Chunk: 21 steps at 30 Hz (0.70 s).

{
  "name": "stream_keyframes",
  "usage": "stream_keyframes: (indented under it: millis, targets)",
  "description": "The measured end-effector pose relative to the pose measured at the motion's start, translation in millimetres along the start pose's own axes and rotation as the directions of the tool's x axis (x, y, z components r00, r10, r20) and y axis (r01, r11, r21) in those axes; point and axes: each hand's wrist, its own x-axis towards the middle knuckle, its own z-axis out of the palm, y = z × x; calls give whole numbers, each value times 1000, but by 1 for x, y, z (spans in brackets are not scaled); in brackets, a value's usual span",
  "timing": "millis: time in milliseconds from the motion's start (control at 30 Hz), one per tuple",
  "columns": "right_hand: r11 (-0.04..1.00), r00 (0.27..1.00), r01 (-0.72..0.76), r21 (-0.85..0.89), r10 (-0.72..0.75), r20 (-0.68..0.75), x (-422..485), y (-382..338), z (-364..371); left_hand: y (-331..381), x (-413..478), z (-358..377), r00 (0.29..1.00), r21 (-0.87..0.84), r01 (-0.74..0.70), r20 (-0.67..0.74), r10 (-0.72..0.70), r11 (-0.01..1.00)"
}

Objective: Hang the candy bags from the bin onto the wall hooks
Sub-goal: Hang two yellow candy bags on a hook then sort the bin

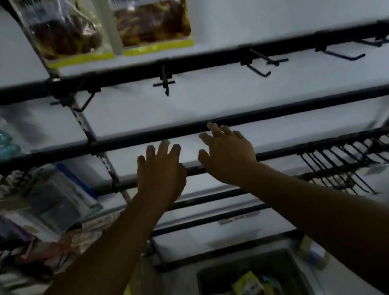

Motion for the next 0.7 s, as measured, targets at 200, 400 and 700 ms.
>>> stream_keyframes:
  millis: [200, 400, 700]
  targets:
    - [997, 984, -51, -53, 59, 166, -23, 22, 78, 16, -20, 61, 993, -37, -15, 112, 19, 999]
    - [992, 943, -93, -83, 115, 311, -56, 44, 159, 30, -46, 136, 967, -65, 15, 254, 1, 998]
    - [990, 857, -119, -79, 142, 495, -114, 81, 281, 51, -98, 266, 900, -108, 7, 435, 41, 994]
